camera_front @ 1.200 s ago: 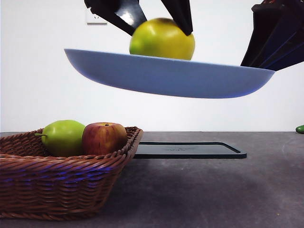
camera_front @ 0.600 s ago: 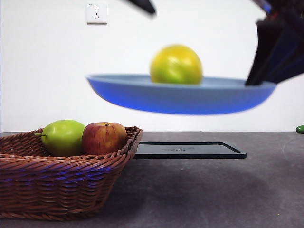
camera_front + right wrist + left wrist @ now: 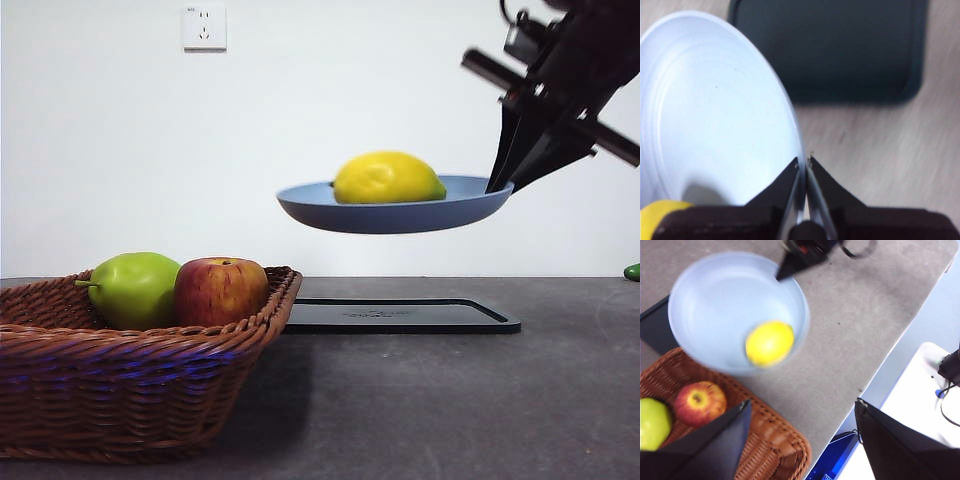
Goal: Take the lemon from the basket,put the lemon in the plate,hand out the plate
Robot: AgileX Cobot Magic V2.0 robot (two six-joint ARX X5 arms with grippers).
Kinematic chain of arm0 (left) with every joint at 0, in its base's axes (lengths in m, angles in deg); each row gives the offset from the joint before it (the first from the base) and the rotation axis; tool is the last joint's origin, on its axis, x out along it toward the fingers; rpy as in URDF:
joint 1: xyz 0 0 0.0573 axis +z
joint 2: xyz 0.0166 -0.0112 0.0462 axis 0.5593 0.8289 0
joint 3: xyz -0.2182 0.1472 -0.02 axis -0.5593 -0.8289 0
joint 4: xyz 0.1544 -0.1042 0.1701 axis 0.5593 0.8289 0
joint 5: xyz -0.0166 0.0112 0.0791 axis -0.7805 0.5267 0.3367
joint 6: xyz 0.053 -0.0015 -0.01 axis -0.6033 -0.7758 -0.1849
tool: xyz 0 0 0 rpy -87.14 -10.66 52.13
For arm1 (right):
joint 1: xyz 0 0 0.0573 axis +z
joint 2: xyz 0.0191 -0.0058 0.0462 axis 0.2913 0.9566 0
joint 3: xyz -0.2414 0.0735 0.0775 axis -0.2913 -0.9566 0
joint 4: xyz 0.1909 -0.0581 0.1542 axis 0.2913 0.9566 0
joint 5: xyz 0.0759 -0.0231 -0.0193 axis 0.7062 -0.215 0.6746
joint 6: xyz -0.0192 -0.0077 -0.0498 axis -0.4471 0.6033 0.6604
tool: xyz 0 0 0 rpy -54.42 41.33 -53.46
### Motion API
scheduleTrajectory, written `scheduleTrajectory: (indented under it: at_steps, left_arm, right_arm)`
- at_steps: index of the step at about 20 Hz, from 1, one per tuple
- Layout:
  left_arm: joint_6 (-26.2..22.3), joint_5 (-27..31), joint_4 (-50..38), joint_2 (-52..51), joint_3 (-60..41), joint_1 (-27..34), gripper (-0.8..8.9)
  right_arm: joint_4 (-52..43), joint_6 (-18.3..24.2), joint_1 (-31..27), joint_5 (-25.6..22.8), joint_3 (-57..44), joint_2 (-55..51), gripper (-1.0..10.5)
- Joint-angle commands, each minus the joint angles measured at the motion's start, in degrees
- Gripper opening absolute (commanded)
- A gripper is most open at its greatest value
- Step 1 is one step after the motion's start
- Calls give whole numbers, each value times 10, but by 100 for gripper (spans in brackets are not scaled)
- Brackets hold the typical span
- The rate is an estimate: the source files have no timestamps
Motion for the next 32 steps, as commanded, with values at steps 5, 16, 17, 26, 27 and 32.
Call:
scheduleTrajectory:
  at_steps: [5, 16, 17, 26, 27, 32]
  left_arm:
    - [15, 14, 14, 3, 9, -6, 361]
    - [23, 29, 14, 7, 9, -6, 361]
    - [23, 30, 14, 7, 9, -6, 361]
    - [23, 42, 25, 7, 9, -6, 361]
    - [23, 42, 25, 7, 9, -6, 361]
    - [-31, 97, 3, 7, 9, -6, 349]
  right_arm:
    - [-37, -9, -44, 5, 126, 155, 3]
    - [-73, -38, -64, 7, 193, 305, 4]
    - [-72, -35, -64, 5, 192, 307, 6]
    - [-66, -20, -67, 3, 193, 300, 196]
    - [-60, -18, -69, 5, 193, 289, 196]
    - [5, 49, -71, 4, 193, 167, 194]
